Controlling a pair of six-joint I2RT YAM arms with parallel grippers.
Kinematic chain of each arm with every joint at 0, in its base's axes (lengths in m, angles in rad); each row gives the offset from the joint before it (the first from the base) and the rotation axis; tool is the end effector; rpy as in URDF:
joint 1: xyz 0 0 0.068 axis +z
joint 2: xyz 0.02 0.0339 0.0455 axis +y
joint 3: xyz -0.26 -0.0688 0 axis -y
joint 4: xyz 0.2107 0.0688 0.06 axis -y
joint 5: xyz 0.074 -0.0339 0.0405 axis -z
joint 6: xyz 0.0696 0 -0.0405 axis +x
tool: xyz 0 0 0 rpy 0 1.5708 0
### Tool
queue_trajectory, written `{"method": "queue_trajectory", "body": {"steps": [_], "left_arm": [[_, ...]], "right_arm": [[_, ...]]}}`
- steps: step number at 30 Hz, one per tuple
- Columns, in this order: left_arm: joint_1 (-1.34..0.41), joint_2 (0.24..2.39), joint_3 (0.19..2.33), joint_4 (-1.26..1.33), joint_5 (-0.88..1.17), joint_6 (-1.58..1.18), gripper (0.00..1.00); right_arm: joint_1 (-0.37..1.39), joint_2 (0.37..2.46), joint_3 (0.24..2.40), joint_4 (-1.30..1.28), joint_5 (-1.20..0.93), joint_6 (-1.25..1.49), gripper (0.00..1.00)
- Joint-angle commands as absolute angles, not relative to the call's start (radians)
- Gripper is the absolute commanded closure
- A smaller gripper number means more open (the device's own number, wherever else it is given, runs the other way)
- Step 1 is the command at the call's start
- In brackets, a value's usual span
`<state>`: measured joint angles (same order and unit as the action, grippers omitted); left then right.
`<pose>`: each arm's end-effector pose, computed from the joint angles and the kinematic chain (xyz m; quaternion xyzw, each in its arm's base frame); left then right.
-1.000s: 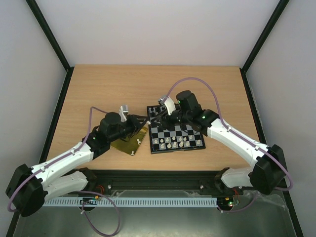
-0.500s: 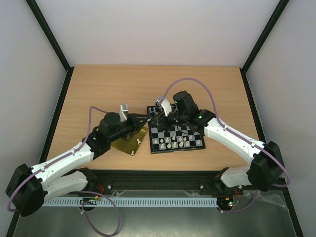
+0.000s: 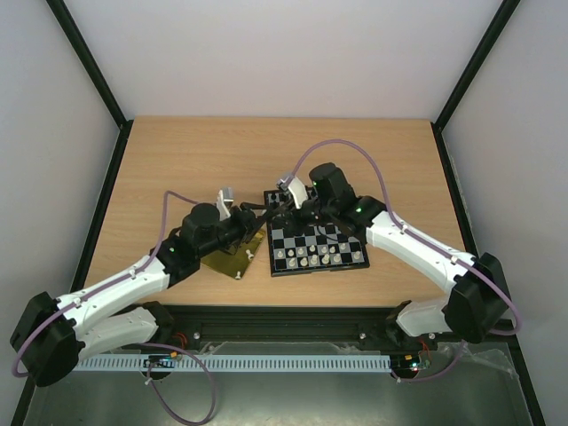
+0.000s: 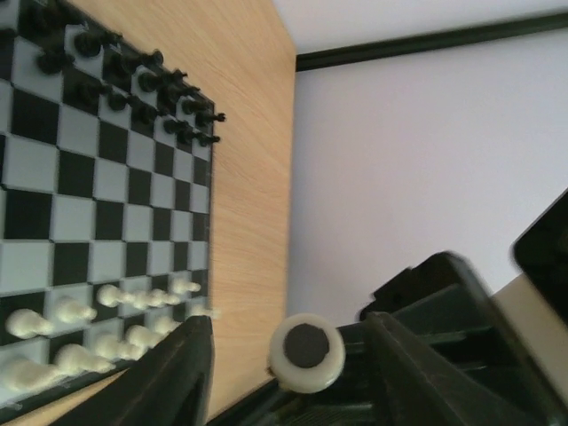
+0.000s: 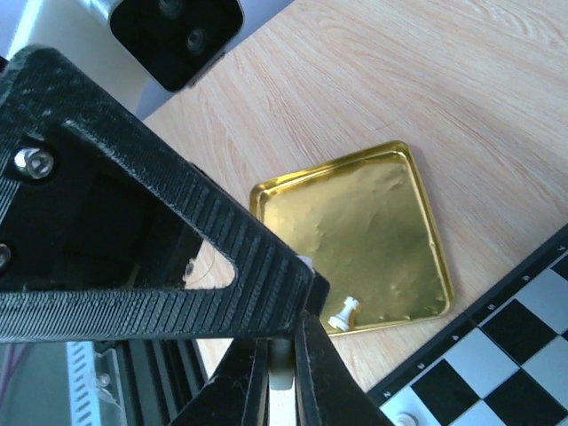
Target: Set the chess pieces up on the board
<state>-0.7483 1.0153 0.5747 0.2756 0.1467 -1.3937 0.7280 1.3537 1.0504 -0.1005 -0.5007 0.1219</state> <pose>0.1689 -0.1707 0.2754 -0.1964 0.7367 -0.5926 0.2599 0.2071 0.2293 0.3087 -0.3716 0.7309 0.4084 0.4011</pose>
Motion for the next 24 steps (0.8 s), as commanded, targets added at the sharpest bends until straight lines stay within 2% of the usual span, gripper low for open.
{"method": "queue_trajectory", "body": {"steps": [1,3,7,13,24], "left_arm": [[-0.722,0.997,0.629,0.154,0.127,-1.282,0.45],[-0.684,0.992,0.664,0.051,0.127,-1.199,0.35],[-0.58,0.997,0.719,-0.113,0.201,-1.016,0.26],[-0.442,1.037,0.801,-0.331,0.246,-0.725,0.25],[-0.429,0.987,0.788,-0.419,0.017,-0.448,0.24]], "right_arm": [[0.731,1.308,1.07,-0.175,-0.471,0.02,0.99],[0.73,1.284,1.065,-0.259,-0.451,-0.049,0.99],[0.727,1.256,1.079,-0.453,-0.368,-0.241,0.99],[0.719,1.274,1.106,-0.721,-0.114,-0.527,0.99],[0.706,1.41,1.197,-1.022,0.277,-0.772,0.99]]}}
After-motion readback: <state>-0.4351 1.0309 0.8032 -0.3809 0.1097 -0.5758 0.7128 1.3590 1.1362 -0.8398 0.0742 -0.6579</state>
